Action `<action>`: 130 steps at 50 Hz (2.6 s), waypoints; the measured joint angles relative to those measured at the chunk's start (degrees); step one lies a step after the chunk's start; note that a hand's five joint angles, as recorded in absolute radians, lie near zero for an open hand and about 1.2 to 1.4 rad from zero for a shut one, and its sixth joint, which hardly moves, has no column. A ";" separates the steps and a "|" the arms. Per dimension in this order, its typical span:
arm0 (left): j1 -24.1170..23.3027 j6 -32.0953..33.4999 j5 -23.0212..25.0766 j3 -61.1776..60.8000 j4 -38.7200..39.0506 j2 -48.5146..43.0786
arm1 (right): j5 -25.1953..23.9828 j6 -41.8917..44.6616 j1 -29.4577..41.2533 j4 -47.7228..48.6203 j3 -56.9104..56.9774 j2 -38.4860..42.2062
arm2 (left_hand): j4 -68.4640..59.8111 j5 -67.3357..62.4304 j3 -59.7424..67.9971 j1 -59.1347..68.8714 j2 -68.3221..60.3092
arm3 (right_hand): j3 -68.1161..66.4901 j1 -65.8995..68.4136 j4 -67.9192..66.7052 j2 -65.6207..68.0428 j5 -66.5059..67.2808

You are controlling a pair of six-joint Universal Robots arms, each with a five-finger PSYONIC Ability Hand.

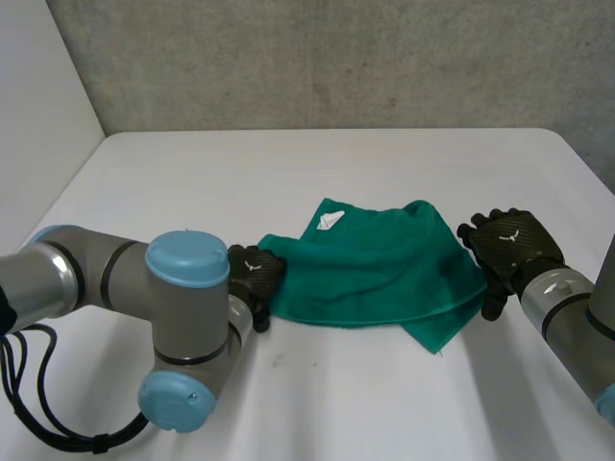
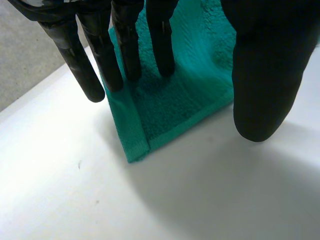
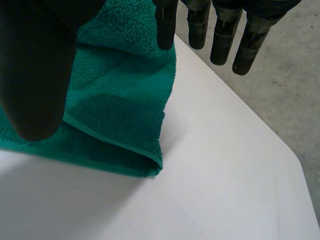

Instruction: Fold the towel.

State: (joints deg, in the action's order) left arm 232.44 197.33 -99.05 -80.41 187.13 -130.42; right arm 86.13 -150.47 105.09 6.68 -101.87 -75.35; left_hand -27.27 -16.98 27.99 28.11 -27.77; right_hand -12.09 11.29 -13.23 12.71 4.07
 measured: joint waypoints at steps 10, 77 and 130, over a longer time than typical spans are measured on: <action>0.41 -0.20 0.10 0.53 0.78 -0.32 | 0.00 0.00 0.09 -0.01 -0.15 1.25 | -3.06 -3.52 2.16 1.79 -2.40 | 0.00 0.00 0.00 0.00 0.00; 1.11 -0.87 0.98 -5.66 -1.60 14.27 | -8.29 -8.97 -3.99 -7.87 10.90 12.15 | -17.59 -18.08 17.12 14.08 -16.37 | -0.92 0.41 -0.45 0.46 0.34; -6.41 -28.33 3.52 -0.36 0.11 -0.46 | -6.49 -20.33 4.16 -11.03 14.79 -9.28 | -40.12 -38.66 39.11 37.64 -39.64 | -55.65 43.85 -54.93 54.44 51.58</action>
State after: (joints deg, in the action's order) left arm 226.03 169.00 -95.53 -80.77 187.24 -130.88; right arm 79.64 -170.80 109.25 -4.35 -87.08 -84.63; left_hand -67.39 -55.64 67.10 65.75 -67.41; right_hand -67.73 55.13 -68.17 67.15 55.64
